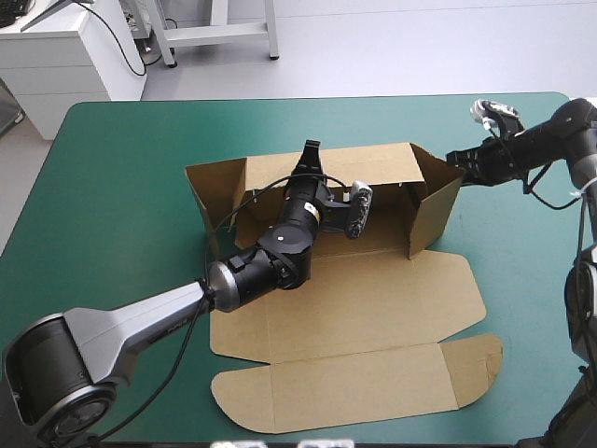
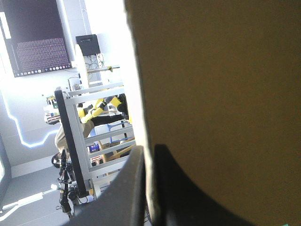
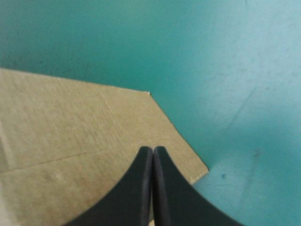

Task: Fold the box

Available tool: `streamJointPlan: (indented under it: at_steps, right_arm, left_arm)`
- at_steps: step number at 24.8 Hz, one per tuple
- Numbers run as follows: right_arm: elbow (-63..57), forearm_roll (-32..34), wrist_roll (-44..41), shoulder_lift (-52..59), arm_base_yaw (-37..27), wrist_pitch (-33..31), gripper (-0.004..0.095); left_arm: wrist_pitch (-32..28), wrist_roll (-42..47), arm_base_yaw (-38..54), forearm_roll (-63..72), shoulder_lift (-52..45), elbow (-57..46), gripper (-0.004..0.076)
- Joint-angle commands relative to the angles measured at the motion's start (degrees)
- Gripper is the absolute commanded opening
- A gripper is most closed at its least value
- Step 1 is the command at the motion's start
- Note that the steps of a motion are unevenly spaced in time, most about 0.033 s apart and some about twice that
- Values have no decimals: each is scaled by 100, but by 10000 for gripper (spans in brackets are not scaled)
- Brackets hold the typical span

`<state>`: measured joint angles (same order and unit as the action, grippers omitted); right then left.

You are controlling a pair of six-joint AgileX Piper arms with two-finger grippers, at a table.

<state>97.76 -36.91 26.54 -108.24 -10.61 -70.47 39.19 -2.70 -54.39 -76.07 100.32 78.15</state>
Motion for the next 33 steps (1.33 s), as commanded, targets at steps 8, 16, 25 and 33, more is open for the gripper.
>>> streamJointPlan:
  at_steps: [8,16,25,33]
  right_arm:
    - [-2174,-1931,2342,1243,-23,1027,-19]
    - [-4085,-3966,5632,1979,-23,1702,-19]
    - [-4376,-4009,6372,2017,-23,1549,-9]
    - [-4314,-3735,6799,2017,-23,1232,617]
  left_arm:
    - [412,-21,25,1,-186,125,16]
    - [412,-21,25,1,-186,125,16]
    - [493,-21,25,44,-186,125,16]
    - [533,-21,25,44,-186,125,16]
